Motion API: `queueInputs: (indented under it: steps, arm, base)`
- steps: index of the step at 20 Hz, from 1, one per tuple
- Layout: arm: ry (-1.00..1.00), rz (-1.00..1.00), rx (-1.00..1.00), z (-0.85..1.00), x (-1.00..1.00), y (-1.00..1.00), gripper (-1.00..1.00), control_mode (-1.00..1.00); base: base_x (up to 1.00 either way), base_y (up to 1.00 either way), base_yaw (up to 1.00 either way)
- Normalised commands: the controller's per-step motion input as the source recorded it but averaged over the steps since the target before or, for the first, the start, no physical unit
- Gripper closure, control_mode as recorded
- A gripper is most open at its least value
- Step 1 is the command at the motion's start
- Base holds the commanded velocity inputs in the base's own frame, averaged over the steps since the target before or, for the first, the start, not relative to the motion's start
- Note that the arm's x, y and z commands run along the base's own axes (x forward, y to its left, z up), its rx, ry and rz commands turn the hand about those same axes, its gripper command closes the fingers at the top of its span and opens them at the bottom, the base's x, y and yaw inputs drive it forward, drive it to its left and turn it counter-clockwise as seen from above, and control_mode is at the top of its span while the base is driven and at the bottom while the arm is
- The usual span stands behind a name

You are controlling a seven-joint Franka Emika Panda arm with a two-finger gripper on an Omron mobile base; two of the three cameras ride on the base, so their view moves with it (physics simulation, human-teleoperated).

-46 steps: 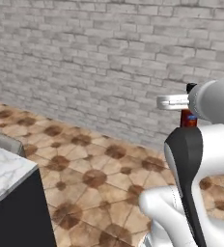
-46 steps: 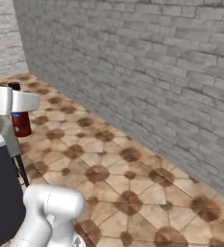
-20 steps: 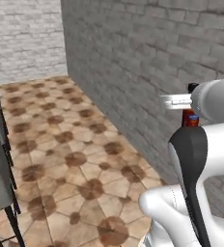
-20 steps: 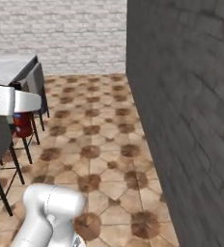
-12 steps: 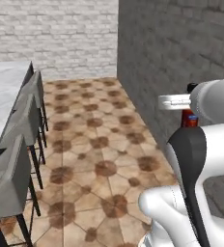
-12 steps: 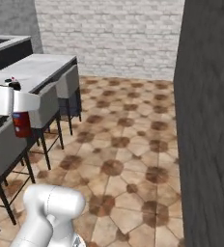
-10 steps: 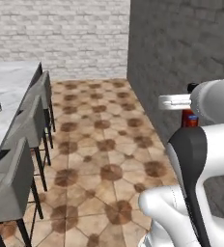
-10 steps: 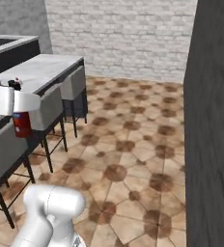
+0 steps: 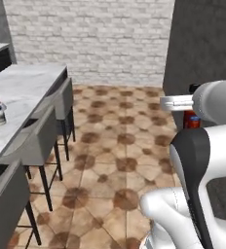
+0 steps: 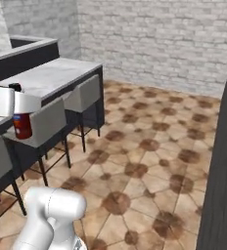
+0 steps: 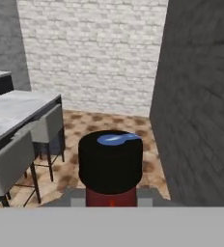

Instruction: Move the mayonnaise and condiment bottle from the cabinet to the dining counter.

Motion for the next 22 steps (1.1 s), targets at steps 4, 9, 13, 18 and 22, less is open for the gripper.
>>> queueInputs:
  steps: [4, 9, 13, 18, 22]
  arm:
    - [0.0, 0.0, 0.0, 0.0, 0.0, 0.0, 1.0, 1.0]
    - [0.0, 0.0, 0.0, 0.0, 0.0, 0.0, 1.0, 1.0]
    - [0.0, 0.0, 0.0, 0.0, 0.0, 0.0, 1.0, 1.0]
    - [0.0, 0.0, 0.0, 0.0, 0.0, 0.0, 1.0, 1.0]
    - [0.0, 0.0, 0.0, 0.0, 0.0, 0.0, 1.0, 1.0]
  base:
    - [1.0, -0.63, 0.35]
    - [1.0, -0.52, 0.46]
    - [0.97, -0.44, 0.53]
    - [0.88, -0.46, 0.55]
    - [0.85, -0.51, 0.54]
